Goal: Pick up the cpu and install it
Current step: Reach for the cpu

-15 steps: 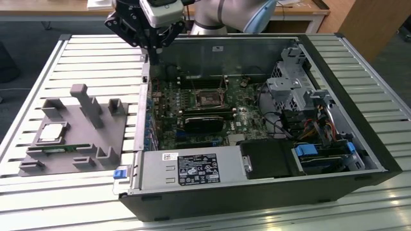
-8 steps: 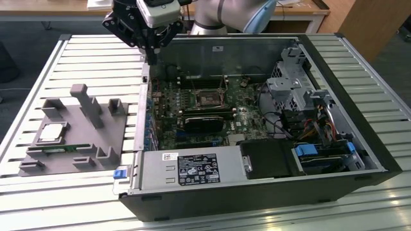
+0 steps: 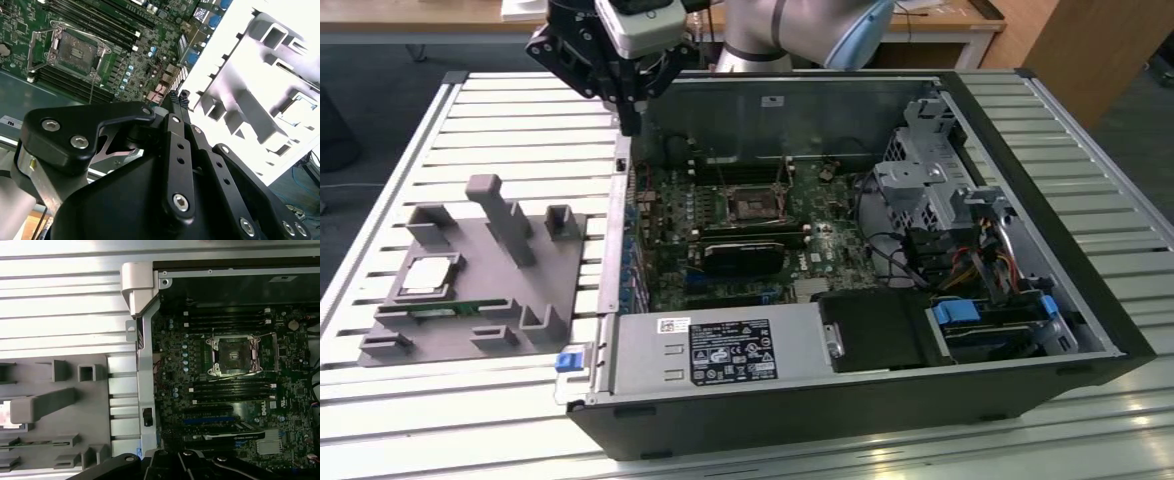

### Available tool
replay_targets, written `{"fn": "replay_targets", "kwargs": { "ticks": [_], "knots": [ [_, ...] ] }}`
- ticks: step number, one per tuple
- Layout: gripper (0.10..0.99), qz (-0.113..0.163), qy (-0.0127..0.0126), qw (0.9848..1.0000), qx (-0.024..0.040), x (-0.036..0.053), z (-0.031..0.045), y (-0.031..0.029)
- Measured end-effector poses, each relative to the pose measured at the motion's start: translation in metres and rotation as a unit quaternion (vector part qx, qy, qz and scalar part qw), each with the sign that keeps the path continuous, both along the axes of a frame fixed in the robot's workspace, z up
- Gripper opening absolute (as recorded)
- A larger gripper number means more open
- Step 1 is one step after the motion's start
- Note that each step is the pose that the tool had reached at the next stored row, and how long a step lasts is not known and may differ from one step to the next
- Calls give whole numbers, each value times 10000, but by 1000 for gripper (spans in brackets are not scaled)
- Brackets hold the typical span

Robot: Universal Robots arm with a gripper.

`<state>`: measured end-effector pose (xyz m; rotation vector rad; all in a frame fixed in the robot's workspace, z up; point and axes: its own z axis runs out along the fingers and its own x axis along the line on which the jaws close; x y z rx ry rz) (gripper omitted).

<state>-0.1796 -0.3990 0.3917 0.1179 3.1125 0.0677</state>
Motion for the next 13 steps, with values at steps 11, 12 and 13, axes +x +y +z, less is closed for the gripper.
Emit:
{"fn": "replay_targets", "kwargs": {
  "ticks": [11, 12, 13],
  "knots": [
    [106, 0, 0, 10000, 0, -65, -3, 0],
    [106, 0, 0, 10000, 0, -71, -4, 0],
    [106, 0, 0, 10000, 0, -77, -4, 0]
  ]
}}
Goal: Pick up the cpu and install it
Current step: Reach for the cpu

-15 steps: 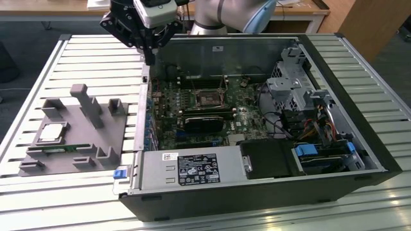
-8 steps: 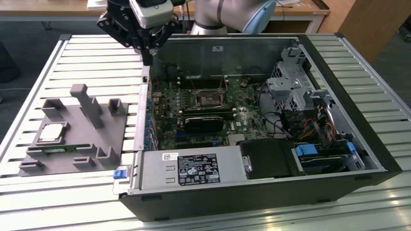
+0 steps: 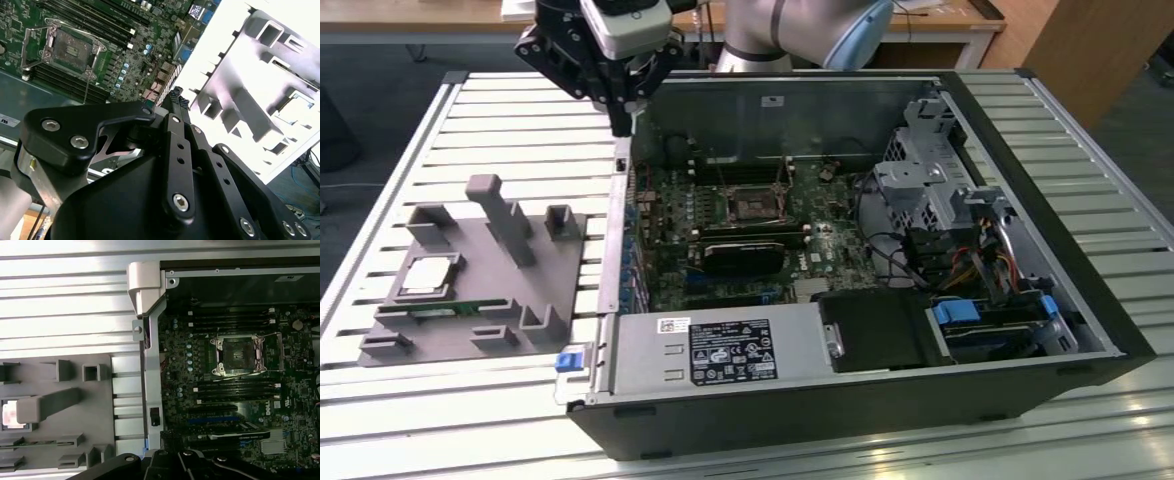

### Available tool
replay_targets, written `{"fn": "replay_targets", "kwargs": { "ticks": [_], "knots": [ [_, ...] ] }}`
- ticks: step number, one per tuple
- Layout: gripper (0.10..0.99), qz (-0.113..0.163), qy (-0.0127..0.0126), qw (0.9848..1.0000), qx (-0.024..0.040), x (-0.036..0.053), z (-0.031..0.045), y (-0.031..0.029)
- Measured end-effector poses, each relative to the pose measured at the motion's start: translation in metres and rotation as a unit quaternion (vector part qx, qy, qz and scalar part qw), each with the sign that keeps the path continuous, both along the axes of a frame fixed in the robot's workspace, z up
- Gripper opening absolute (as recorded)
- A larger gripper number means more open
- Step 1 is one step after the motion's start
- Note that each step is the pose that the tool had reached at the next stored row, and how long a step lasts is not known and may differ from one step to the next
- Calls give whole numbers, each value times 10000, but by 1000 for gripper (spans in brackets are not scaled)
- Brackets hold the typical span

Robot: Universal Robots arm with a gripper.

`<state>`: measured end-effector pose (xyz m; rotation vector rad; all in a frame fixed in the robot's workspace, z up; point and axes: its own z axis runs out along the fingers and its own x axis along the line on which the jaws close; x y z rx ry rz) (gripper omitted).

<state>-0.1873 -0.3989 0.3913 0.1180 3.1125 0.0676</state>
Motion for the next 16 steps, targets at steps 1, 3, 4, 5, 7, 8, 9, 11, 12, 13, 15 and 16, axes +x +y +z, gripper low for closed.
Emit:
{"fn": "replay_targets", "kwargs": {
  "ticks": [1, 3, 4, 5, 7, 8, 9, 11, 12, 13, 15, 16],
  "knots": [
    [106, 0, 0, 10000, 0, -6, -1, 0],
    [106, 0, 0, 10000, 0, -18, -1, 0],
    [106, 0, 0, 10000, 0, -24, -1, 0],
    [106, 0, 0, 10000, 0, -30, -2, 0],
    [106, 0, 0, 10000, 0, -42, -2, 0],
    [106, 0, 0, 10000, 0, -48, -2, 0],
    [106, 0, 0, 10000, 0, -55, -3, 0],
    [106, 0, 0, 10000, 0, -67, -3, 0],
    [106, 0, 0, 10000, 0, -73, -4, 0],
    [106, 0, 0, 10000, 0, -80, -4, 0],
    [106, 0, 0, 10000, 0, -92, -5, 0],
    [106, 0, 0, 10000, 0, -98, -5, 0]
  ]
}}
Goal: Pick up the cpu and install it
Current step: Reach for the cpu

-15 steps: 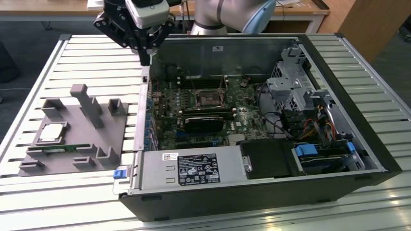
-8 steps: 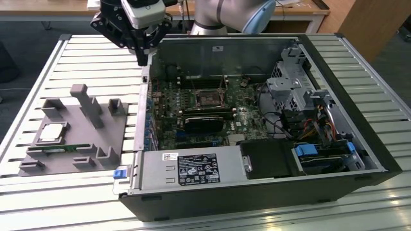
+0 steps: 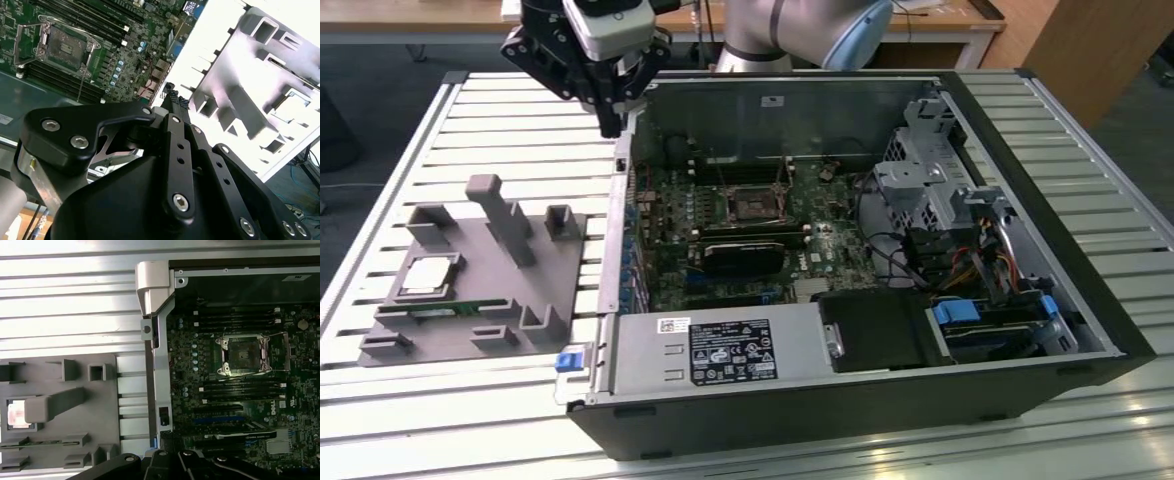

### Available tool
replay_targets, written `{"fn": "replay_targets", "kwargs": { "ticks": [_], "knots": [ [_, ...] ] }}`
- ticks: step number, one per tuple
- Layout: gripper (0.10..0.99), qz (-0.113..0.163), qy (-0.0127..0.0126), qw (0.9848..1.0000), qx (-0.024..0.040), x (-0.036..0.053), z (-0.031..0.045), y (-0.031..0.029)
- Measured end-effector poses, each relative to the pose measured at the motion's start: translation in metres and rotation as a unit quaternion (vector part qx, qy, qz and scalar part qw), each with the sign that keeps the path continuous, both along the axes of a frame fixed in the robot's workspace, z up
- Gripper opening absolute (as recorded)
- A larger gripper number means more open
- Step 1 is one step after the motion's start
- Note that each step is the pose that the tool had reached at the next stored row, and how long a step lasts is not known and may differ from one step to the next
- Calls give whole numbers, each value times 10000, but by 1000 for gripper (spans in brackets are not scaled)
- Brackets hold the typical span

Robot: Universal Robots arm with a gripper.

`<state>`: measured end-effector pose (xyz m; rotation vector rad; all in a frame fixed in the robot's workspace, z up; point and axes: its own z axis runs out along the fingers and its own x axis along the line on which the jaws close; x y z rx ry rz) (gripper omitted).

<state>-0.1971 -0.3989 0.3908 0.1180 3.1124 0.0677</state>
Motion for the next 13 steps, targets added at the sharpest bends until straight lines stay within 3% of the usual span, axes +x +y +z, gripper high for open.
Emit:
{"fn": "replay_targets", "kwargs": {
  "ticks": [13],
  "knots": [
    [106, 0, 0, 10000, 0, -79, -3, 0]
  ]
}}
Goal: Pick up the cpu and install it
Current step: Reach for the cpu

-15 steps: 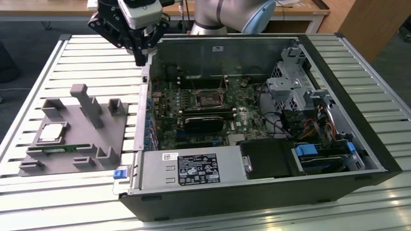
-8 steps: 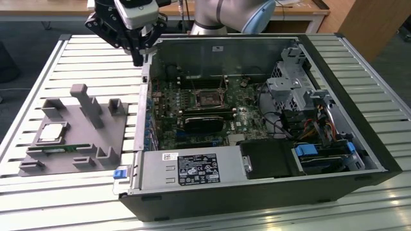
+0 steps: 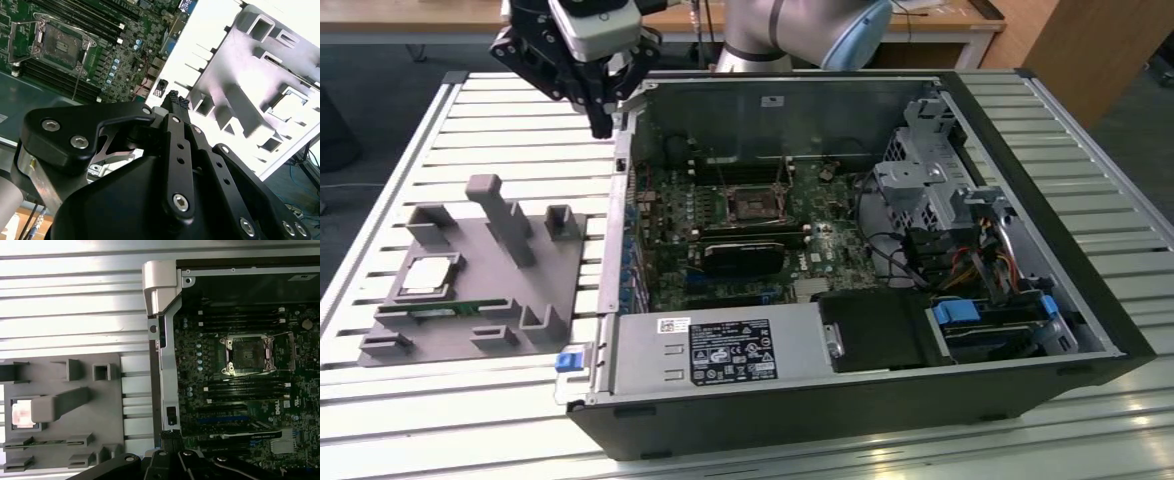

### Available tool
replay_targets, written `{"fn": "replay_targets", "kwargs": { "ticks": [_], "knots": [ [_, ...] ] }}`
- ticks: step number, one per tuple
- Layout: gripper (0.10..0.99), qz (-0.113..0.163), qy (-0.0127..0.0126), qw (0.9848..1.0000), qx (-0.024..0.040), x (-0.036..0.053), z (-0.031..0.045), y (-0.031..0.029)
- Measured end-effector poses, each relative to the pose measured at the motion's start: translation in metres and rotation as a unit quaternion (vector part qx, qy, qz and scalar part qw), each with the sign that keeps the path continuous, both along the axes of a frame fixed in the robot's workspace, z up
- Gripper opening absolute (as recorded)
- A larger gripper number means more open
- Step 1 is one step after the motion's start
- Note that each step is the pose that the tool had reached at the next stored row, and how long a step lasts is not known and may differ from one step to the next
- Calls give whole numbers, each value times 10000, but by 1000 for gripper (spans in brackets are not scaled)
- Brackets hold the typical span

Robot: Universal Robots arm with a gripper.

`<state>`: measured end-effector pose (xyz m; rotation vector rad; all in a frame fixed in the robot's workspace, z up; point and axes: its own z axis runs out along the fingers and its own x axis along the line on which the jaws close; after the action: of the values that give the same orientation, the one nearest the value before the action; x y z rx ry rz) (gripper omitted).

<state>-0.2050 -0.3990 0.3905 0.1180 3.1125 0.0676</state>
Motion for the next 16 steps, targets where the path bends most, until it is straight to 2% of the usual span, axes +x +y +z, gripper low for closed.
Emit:
{"fn": "replay_targets", "kwargs": {
  "ticks": [16],
  "knots": [
    [106, 0, -1, 10000, 0, -96, -5, 0]
  ]
}}
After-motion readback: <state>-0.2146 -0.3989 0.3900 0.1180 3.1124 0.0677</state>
